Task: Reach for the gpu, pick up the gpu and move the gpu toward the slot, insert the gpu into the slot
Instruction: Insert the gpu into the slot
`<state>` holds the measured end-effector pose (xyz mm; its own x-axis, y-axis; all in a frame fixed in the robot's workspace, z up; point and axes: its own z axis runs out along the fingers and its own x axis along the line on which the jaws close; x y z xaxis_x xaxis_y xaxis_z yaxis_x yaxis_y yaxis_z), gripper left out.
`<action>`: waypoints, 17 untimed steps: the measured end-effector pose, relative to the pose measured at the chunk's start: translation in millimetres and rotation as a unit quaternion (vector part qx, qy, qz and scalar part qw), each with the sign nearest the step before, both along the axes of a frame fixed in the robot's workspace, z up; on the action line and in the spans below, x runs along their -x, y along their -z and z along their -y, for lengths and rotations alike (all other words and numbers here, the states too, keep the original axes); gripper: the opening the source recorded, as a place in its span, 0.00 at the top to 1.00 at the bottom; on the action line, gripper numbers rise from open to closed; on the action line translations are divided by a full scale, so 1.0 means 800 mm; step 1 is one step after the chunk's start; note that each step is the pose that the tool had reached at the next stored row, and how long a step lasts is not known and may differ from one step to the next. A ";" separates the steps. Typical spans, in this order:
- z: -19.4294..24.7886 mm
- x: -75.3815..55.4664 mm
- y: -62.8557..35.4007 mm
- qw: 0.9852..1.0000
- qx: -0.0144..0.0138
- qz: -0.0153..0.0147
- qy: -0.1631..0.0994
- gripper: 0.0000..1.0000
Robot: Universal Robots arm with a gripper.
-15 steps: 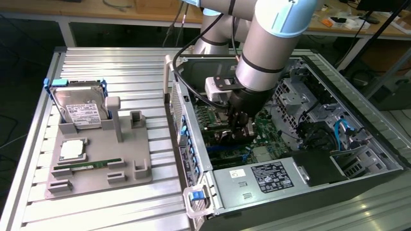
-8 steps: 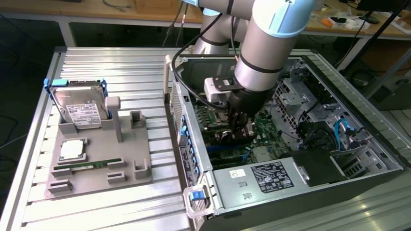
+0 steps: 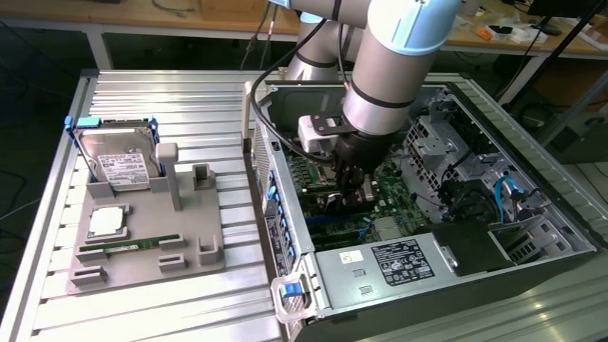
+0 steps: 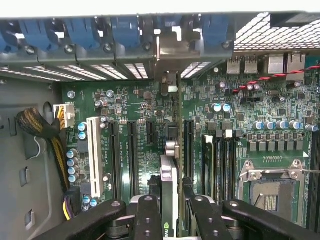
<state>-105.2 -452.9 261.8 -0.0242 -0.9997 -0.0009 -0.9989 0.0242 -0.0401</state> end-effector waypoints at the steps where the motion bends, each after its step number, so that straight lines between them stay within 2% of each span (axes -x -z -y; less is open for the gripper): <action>1: 0.0000 0.001 0.000 1.000 0.000 0.000 0.000 0.73; 6: -0.0002 0.005 0.000 1.000 0.000 0.002 -0.001 0.73; 17: -0.0001 0.008 0.000 1.000 0.000 0.002 -0.001 0.73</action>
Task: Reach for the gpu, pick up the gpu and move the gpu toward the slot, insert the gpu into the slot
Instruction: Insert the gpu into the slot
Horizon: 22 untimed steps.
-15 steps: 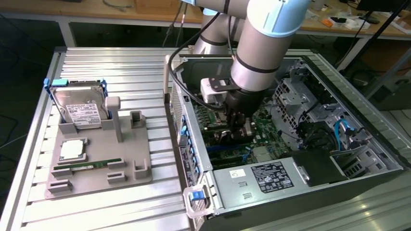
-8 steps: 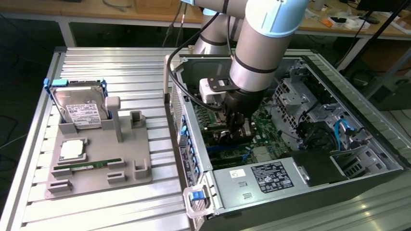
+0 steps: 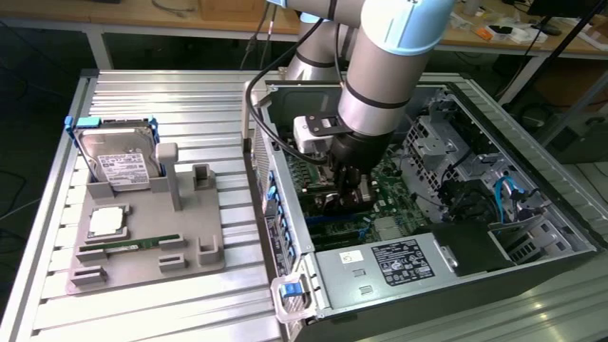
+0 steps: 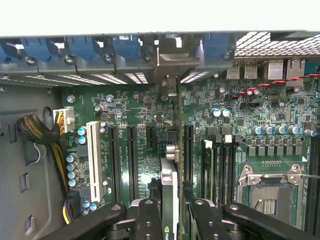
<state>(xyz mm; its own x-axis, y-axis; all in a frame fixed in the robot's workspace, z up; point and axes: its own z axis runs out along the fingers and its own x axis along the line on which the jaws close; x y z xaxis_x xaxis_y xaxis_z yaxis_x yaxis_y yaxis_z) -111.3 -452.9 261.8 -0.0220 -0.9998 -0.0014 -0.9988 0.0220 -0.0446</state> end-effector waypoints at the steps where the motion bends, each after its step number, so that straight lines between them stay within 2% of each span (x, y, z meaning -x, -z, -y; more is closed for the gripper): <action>1: -0.0001 0.001 0.000 1.000 0.000 0.000 0.000 0.73; 22: 0.0000 0.001 0.000 1.000 0.000 0.000 0.000 0.73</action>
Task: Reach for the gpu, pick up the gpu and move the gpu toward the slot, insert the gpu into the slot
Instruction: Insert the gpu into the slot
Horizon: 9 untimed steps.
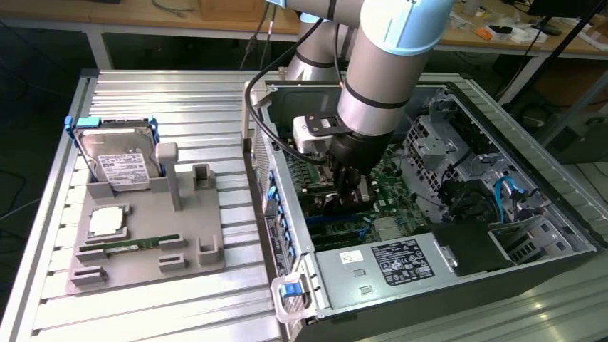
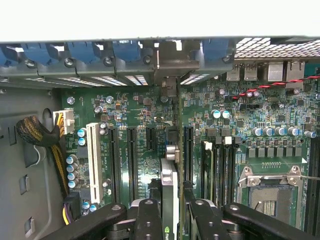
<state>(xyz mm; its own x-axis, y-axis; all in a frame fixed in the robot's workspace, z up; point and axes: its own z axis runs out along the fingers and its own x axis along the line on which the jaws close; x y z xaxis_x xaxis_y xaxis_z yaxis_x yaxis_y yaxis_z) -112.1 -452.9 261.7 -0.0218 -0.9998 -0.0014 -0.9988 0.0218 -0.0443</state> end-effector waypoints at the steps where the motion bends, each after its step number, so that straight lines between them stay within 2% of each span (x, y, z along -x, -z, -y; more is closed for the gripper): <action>1: 0.0000 0.000 0.000 1.000 0.000 0.000 0.000 0.73; 9: 0.0009 0.000 0.005 1.000 0.000 0.000 0.000 0.73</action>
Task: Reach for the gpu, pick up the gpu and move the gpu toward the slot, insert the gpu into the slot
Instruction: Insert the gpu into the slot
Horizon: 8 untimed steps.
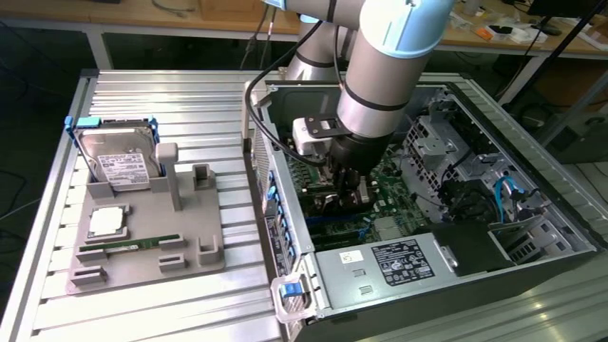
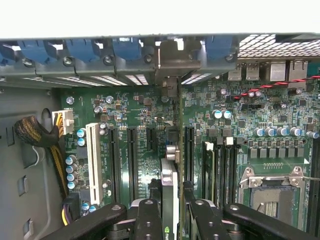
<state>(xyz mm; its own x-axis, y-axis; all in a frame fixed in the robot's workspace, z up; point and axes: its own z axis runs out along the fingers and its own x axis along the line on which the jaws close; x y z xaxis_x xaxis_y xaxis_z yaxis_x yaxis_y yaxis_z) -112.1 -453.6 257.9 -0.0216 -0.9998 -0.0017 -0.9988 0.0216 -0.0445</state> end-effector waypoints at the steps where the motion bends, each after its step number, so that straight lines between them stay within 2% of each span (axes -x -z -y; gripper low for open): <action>1: 0.0001 0.000 0.000 1.000 0.000 0.000 0.000 0.73; 8: 0.0003 0.000 0.000 1.000 0.000 0.000 0.000 0.73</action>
<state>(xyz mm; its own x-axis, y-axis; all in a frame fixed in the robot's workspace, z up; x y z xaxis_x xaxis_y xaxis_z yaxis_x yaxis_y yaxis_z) -112.1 -453.9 257.5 -0.0216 -0.9998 -0.0016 -0.9988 0.0216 -0.0444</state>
